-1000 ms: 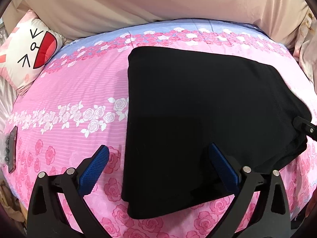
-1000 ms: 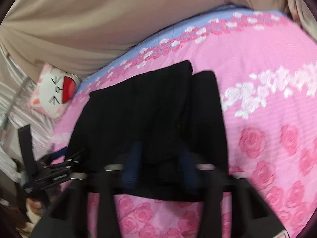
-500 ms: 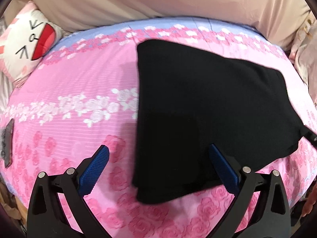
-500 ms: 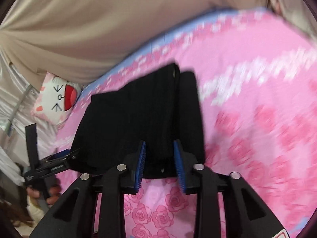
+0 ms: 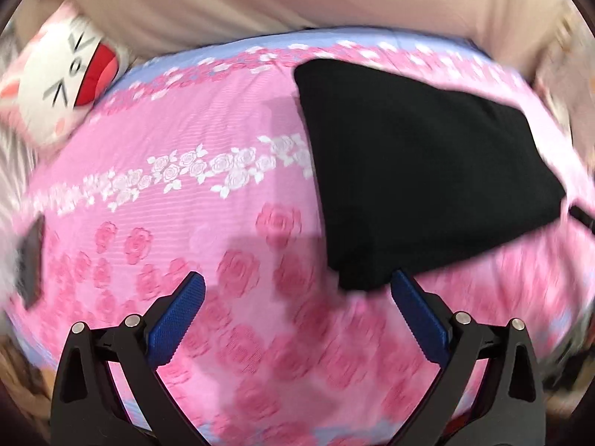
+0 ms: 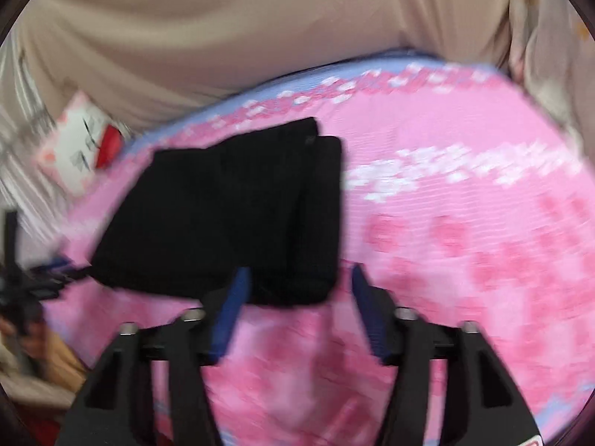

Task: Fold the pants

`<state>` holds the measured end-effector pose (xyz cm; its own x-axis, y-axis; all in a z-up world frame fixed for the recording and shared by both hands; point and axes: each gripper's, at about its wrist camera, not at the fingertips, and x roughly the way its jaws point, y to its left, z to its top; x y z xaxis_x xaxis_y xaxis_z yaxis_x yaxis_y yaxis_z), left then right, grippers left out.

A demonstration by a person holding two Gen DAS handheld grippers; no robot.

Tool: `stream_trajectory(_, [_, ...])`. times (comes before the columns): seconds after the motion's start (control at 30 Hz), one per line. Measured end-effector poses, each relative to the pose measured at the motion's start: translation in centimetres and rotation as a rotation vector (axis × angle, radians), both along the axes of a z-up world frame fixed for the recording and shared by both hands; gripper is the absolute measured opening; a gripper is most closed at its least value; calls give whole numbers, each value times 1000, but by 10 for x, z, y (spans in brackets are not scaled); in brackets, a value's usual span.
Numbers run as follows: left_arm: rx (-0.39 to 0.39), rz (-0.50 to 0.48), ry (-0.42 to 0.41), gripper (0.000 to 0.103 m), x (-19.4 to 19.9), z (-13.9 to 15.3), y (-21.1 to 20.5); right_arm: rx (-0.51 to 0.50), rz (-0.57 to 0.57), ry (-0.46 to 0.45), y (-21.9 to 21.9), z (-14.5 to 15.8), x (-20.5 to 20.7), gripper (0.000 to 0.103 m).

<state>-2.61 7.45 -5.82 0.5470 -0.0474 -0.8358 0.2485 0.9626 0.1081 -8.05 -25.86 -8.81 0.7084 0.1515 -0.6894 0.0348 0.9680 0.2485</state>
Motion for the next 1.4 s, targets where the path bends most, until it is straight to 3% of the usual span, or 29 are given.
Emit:
stream_trajectory(0.13, [93, -13, -62, 98, -1, -13, -19, -58, 24, 59, 2, -18, -1, 65])
stream_trajectory(0.23, [90, -14, -75, 98, 10, -23, -32, -112, 8, 86, 11, -32, 14, 65])
stream_trajectory(0.37, [68, 27, -108, 98, 28, -26, -37, -133, -23, 33, 17, -27, 28, 62])
stream_trajectory(0.4, [58, 34, -124, 93, 31, -23, -37, -115, -24, 31, 16, -25, 34, 53])
stream_trajectory(0.43, [55, 39, -137, 75, 36, -21, -37, -98, -17, 28, 14, -23, 39, 30])
stream_trajectory(0.5, [5, 12, -120, 48, 47, -15, -37, -84, -19, 32, 14, -20, 52, 18])
stream_trajectory(0.53, [-17, 7, -108, 27, 50, -11, -38, -73, -17, 27, 14, -16, 54, 15])
stream_trajectory(0.57, [-26, 1, -109, 19, 51, -3, -40, -60, -20, 9, 14, -8, 53, 15])
stream_trajectory(0.67, [-15, 4, -173, 16, 36, 24, -34, 33, -20, -55, 10, 27, 30, 13])
stream_trajectory(0.77, [-44, -9, -129, 17, 20, 28, -19, 33, -37, -72, 6, 40, 2, 13])
stream_trajectory(0.83, [-56, -29, -62, 17, 11, 7, -18, 52, -58, -2, -2, 17, -2, 13])
stream_trajectory(0.9, [-16, -27, -17, 17, 8, -16, -22, 120, -75, 119, -13, -30, 0, 15])
stream_trajectory(0.97, [3, -7, -22, 20, 3, -25, -23, 182, -71, 77, -18, -37, -10, 20])
stream_trajectory(1.0, [0, -5, -35, 24, -1, -21, -21, 185, -60, 89, -18, -34, -12, 28])
stream_trajectory(1.07, [-23, -31, -46, 50, -6, -11, -20, 153, -38, 85, -17, -18, -20, 35])
stream_trajectory(1.1, [-20, -30, -68, 74, -10, -5, -18, 135, -17, 68, -16, -9, -24, 36])
stream_trajectory(1.13, [-3, -22, -106, 88, -16, 4, -17, 118, 5, 48, -15, 2, -29, 49])
stream_trajectory(1.2, [1, -47, -140, 89, -26, 19, -17, 141, 45, -29, -13, 26, -40, 75])
stream_trajectory(1.23, [0, -63, -153, 89, -30, 24, -19, 172, 67, -71, -12, 35, -43, 80])
stream_trajectory(1.3, [-26, -83, -185, 95, -37, 38, -24, 263, 133, -124, -5, 47, -38, 80])
stream_trajectory(1.4, [-111, -117, -195, 96, -39, 54, -30, 328, 167, -38, 14, 29, -12, 80])
